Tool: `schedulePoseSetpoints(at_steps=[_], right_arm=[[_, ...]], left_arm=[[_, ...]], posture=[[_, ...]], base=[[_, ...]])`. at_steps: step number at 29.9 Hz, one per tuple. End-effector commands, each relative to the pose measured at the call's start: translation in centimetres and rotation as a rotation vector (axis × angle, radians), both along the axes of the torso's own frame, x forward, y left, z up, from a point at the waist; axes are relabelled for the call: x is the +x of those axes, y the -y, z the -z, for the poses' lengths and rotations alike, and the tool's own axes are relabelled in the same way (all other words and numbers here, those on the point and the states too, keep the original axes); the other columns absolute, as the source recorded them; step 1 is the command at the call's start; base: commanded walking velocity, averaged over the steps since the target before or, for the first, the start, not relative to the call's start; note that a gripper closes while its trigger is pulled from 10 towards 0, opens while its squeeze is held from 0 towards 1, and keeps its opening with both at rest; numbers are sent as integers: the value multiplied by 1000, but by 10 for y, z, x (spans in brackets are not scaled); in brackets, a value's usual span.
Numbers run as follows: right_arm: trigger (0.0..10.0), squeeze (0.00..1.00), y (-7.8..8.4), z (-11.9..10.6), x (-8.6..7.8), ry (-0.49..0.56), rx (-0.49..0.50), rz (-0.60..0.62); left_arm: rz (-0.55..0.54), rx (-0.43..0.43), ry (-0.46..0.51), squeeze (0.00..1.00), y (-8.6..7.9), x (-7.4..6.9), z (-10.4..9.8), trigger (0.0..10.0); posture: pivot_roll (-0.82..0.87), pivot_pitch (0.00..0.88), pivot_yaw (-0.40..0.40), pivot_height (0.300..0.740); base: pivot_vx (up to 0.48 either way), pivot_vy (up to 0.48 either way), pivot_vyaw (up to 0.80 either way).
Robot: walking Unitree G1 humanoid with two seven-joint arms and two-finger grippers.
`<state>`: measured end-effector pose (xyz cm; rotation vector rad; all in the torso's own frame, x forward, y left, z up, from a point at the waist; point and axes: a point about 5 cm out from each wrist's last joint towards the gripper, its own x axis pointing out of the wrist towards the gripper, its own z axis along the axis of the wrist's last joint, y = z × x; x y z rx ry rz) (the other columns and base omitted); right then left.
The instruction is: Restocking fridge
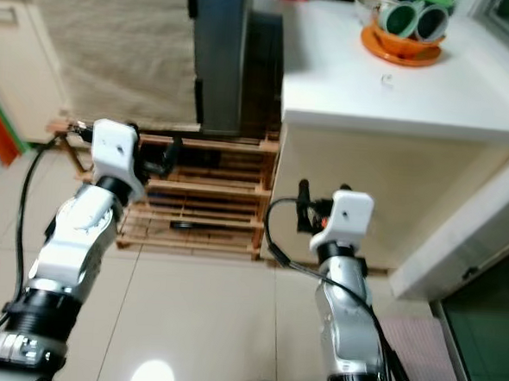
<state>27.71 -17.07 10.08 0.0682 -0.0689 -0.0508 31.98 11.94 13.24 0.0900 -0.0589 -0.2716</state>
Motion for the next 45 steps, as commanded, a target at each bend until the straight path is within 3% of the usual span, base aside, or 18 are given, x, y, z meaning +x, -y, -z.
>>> schedulePoseSetpoints(at_steps=[1,7,11,16,28,34,37,40,42,43,45], right_arm=[[10000,0,-6,-8,3,38,24,-14],[10000,0,-8,-7,2,39,23,-15],[10000,0,-11,-2,3,21,28,-26],[10000,0,-14,-2,5,26,28,-40],[10000,0,-10,10,-4,-19,45,-6],[10000,0,-12,16,-17,-38,35,-16],[10000,0,-12,19,-21,-47,20,-27],[10000,0,-12,21,-25,-50,-3,-48],[10000,0,-11,24,-34,-54,-39,-82],[10000,0,-10,30,-50,-66,-80,-118],[10000,0,-9,32,-55,-76,-76,-119]], left_arm=[[-15,11,-9,0,-7,-1,0,10000],[-31,6,-47,0,-10,-1,6,10000],[-78,-11,-51,0,-20,6,1,10000],[-94,22,-61,0,-26,6,1,10000],[-114,13,-94,0,-29,4,8,10000],[-145,-44,-132,0,-32,8,13,10000],[-188,33,-95,0,-34,10,12,10000],[-168,47,-76,0,-30,12,9,10000],[-165,47,-68,0,-29,12,7,10000],[-178,49,-75,0,-32,12,8,10000],[-182,50,-78,0,-33,12,8,10000]], posture=[[-110,0,15,732],[-108,0,14,732],[-75,0,16,732],[-60,0,22,732],[-54,0,8,732],[-85,0,11,732],[-99,0,14,732],[-106,0,15,732],[-107,0,17,732],[-107,0,18,732],[-112,0,20,732]], base=[[337,341,0],[205,405,0],[0,480,0],[0,480,0],[0,480,0],[0,480,0],[0,375,0],[0,0,0],[184,154,0],[401,262,0],[409,131,0]])
